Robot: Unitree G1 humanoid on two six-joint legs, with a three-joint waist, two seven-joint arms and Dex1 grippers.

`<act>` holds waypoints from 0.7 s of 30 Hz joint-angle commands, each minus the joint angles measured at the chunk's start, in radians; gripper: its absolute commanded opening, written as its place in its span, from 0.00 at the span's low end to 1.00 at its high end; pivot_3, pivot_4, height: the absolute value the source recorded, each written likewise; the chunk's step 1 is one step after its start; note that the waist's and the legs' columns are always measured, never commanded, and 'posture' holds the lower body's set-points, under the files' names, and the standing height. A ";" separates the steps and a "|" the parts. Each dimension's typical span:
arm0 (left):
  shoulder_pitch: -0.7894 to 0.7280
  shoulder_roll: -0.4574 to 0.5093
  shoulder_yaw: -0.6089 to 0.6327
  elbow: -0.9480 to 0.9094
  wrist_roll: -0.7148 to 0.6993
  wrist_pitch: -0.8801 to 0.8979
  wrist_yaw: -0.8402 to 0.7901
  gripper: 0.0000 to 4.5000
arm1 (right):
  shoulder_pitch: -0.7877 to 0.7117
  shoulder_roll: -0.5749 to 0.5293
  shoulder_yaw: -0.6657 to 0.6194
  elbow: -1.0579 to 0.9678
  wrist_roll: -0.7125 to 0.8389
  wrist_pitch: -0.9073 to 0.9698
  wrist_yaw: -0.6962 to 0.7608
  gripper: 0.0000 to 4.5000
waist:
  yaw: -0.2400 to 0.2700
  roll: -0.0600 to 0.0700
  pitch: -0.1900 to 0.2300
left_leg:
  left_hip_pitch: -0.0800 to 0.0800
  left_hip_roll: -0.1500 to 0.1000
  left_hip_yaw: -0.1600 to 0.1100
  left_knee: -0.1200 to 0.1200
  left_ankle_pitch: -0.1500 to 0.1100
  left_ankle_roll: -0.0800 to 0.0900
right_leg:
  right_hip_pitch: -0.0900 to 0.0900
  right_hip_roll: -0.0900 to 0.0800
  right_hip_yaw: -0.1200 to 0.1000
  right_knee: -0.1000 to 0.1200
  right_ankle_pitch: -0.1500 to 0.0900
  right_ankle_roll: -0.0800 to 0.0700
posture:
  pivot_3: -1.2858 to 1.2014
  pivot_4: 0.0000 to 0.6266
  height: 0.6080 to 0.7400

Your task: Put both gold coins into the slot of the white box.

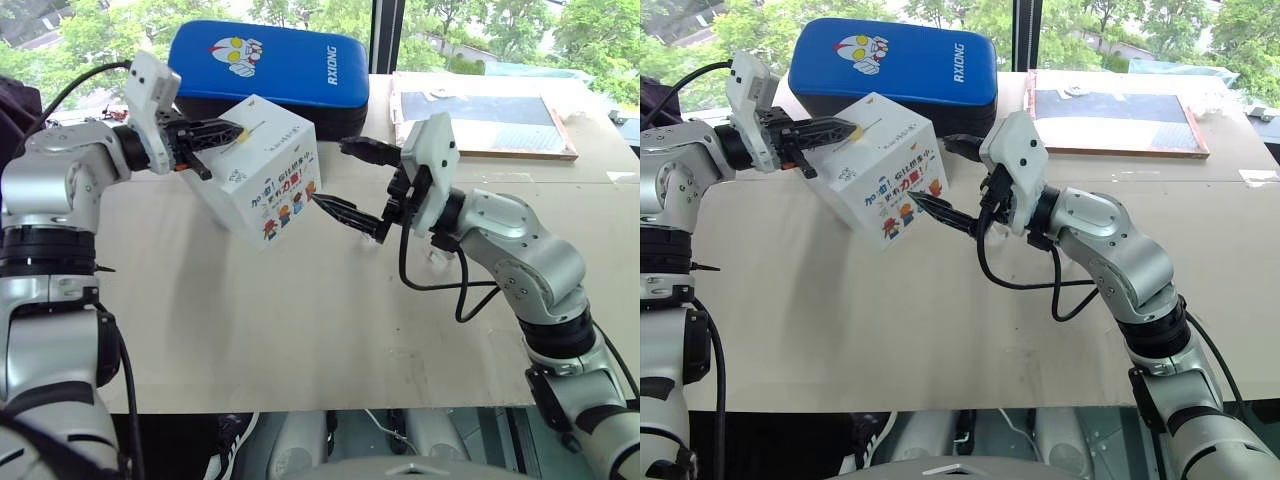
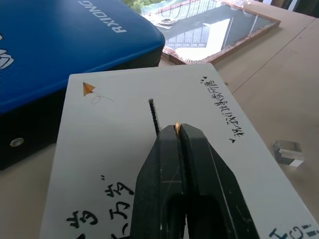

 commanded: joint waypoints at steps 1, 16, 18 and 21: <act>0.005 0.001 -0.003 0.041 0.060 -0.002 -0.012 0.00 | -0.009 0.004 -0.021 -0.030 0.000 0.002 0.013 0.98 | 0.000 0.000 0.000 | 0.000 0.000 0.000 0.000 0.000 0.000 | 0.000 0.000 0.000 0.000 0.000 0.000 | 0.52 0.24 1.00; 0.021 -0.044 0.039 0.024 0.124 -0.065 -0.024 0.76 | -0.002 0.013 -0.030 -0.042 -0.008 0.026 0.018 1.00 | 0.001 0.000 -0.001 | 0.001 0.000 0.000 0.002 0.000 0.000 | 0.000 -0.001 0.000 0.003 0.000 0.000 | 0.52 0.24 1.00; 0.024 -0.056 0.087 -0.016 0.080 -0.076 -0.042 0.97 | 0.009 0.009 -0.038 -0.049 -0.004 0.032 0.017 1.00 | 0.002 0.000 -0.001 | 0.000 0.000 0.000 0.002 0.000 0.000 | 0.000 -0.001 0.000 0.003 0.000 0.000 | 0.52 0.24 1.00; 0.012 -0.084 0.199 -0.140 -0.077 0.010 -0.071 0.99 | 0.045 -0.002 -0.091 -0.077 0.041 0.055 0.011 1.00 | 0.003 -0.001 -0.001 | -0.001 0.000 0.000 0.002 0.000 0.000 | 0.000 -0.001 -0.001 0.002 0.000 0.000 | 0.52 0.24 1.00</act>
